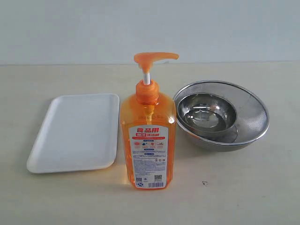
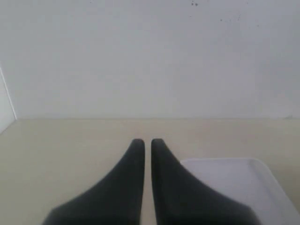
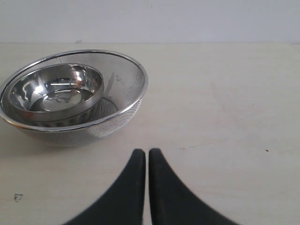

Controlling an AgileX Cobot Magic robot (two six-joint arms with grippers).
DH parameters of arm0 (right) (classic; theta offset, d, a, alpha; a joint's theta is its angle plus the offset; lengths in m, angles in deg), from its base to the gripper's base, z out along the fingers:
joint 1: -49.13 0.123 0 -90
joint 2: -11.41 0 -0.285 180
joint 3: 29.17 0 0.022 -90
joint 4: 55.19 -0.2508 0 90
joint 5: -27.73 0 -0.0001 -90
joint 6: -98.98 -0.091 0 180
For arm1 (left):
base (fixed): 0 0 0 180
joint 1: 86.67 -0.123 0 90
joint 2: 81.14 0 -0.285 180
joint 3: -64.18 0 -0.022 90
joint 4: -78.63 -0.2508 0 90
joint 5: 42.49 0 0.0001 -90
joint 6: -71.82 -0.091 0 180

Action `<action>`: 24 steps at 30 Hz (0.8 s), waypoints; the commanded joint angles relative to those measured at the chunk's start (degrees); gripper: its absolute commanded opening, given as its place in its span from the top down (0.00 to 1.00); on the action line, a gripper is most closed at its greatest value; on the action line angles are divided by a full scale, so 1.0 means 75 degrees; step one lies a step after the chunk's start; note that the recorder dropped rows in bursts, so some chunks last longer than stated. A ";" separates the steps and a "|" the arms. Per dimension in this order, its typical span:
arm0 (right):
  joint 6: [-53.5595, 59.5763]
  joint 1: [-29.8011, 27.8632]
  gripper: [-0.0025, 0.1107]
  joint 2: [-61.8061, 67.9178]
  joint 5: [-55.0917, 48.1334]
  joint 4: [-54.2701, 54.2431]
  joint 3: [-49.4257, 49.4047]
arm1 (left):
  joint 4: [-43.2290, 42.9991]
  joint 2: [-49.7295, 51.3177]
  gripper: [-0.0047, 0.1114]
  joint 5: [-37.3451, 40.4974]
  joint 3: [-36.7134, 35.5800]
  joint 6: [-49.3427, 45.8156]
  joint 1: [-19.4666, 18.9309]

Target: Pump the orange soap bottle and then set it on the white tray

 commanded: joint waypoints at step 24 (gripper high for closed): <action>0.0014 -0.0014 0.98 -0.0032 0.0082 0.0025 0.0007 | 0.0034 0.0066 0.92 -0.1194 0.0062 0.0089 0.0056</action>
